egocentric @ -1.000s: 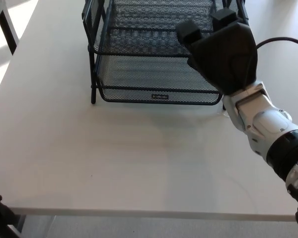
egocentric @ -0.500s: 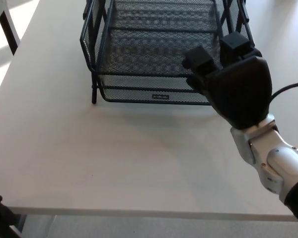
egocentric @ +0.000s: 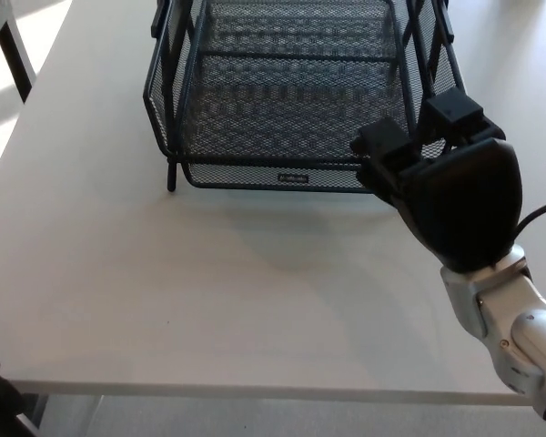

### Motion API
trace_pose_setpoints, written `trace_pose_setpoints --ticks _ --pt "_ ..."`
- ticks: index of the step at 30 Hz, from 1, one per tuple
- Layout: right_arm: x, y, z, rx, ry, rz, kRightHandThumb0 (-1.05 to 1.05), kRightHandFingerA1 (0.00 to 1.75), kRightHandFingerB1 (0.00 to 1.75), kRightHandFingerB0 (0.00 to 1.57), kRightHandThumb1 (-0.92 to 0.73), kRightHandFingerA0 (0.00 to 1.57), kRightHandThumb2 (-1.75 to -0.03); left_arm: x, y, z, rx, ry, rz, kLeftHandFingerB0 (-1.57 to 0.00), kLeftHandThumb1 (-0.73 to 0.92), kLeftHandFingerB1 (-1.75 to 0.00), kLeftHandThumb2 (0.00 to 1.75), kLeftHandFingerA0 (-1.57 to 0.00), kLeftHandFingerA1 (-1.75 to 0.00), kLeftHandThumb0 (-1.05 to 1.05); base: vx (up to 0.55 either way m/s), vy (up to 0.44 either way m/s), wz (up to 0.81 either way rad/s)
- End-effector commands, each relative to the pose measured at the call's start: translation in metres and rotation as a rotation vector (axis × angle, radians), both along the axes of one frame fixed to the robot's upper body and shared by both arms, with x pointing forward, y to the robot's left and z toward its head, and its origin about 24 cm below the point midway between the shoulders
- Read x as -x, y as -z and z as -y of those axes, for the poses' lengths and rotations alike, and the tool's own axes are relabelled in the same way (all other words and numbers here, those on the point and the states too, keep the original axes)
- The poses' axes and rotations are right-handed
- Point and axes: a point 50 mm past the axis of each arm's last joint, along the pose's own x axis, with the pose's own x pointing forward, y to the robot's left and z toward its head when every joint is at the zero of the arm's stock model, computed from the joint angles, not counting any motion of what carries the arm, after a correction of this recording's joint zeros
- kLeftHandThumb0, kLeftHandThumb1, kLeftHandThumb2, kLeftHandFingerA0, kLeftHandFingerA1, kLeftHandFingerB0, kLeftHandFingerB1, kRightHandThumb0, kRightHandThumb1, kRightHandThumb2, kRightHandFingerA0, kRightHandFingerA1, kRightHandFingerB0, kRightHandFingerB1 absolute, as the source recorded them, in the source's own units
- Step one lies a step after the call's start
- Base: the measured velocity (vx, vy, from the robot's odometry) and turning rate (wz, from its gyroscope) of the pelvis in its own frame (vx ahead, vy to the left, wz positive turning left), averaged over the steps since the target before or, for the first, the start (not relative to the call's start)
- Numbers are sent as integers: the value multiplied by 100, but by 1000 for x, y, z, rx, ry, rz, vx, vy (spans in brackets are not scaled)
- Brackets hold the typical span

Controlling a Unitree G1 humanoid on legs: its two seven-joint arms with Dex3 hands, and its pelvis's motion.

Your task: The robot uses its right hand to grab the drawer kept on the middle of the desk and pull it out towards the robot

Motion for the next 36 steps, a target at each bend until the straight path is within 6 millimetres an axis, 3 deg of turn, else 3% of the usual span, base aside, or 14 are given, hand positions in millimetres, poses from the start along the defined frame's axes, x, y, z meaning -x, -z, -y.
trace_pose_setpoints --ticks 1,11,13,16,17,19,20,21,22,23,26,28,29,36 --pt "0 1 6 32 35 0 -47 125 87 93 -56 99 -58 0 -2 -1 -5 14 -2 -79 54 -57 56 -80 -87 -31 0 0 0" --pt "4 4 1 15 17 -8 -46 137 103 86 -58 93 -60 1 -2 0 -17 20 -2 -79 54 -59 56 -81 -88 -32 0 0 0" --pt "4 4 1 10 13 -12 -46 132 92 89 -57 94 -59 1 -2 0 -27 21 -6 -78 54 -58 56 -80 -88 -32 0 0 0" --pt "4 3 1 17 -8 -22 -47 113 65 76 -55 97 -57 1 -2 0 -26 19 -4 -78 54 -58 56 -79 -87 -32 0 0 0" --pt "4 4 0 20 3 -61 -61 70 42 39 -58 60 -57 1 -2 0 -25 17 -4 -80 54 -58 56 -81 -87 -31 0 0 0" --pt "3 4 0 25 20 -120 -61 70 42 39 -58 60 -57 0 -2 0 -24 13 -5 -80 54 -58 56 -81 -87 -31 0 0 0" --pt "3 4 0 48 45 -153 -65 63 37 27 -60 46 -58 0 -2 0 -15 16 -1 -80 53 -57 56 -82 -87 -31 0 0 0" --pt "3 3 -1 56 69 -181 -73 63 45 14 -49 38 -85 1 -2 0 -16 16 -2 -80 54 -57 56 -82 -87 -31 0 0 0" --pt "4 2 -3 63 96 -211 -74 51 29 4 -60 17 -59 1 -2 0 -22 16 -13 -78 54 -58 56 -79 -87 -31 0 0 0" --pt "4 0 -3 83 122 -223 -84 35 13 0 -49 1 -92 1 -1 -1 -23 18 -10 -79 54 -58 56 -79 -87 -30 0 0 0" --pt "5 -5 -4 95 140 -242 -105 12 2 0 -59 0 -101 1 -1 -1 -24 18 -11 -78 55 -58 56 -78 -86 -33 0 0 0" --pt "5 -7 -4 102 144 -243 -105 12 2 0 -59 0 -101 1 -1 -1 -24 18 -11 -78 55 -58 56 -78 -86 -33 0 0 0" --pt "8 -11 -2 118 162 -253 -102 0 0 0 -69 0 -61 1 -1 -1 -13 18 -4 -80 54 -58 56 -81 -88 -32 0 0 0" --pt "21 -32 9 146 177 -265 -104 0 0 0 -67 0 -61 2 -2 -1 -30 13 -13 -78 55 -57 56 -78 -85 -32 0 0 0"
